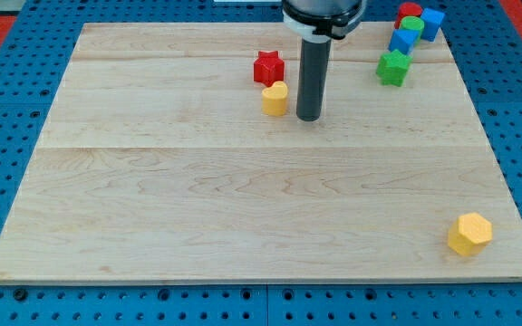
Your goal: Move your arm to the red star
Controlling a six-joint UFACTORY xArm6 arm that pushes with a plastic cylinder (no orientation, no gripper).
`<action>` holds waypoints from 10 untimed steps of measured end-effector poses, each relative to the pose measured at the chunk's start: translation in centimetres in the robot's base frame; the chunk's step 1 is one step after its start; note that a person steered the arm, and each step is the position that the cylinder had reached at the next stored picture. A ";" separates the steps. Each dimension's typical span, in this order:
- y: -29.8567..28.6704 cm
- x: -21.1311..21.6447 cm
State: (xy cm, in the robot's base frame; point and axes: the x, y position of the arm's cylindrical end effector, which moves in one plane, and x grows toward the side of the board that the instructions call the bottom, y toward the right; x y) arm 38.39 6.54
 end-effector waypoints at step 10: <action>-4.1 -11.2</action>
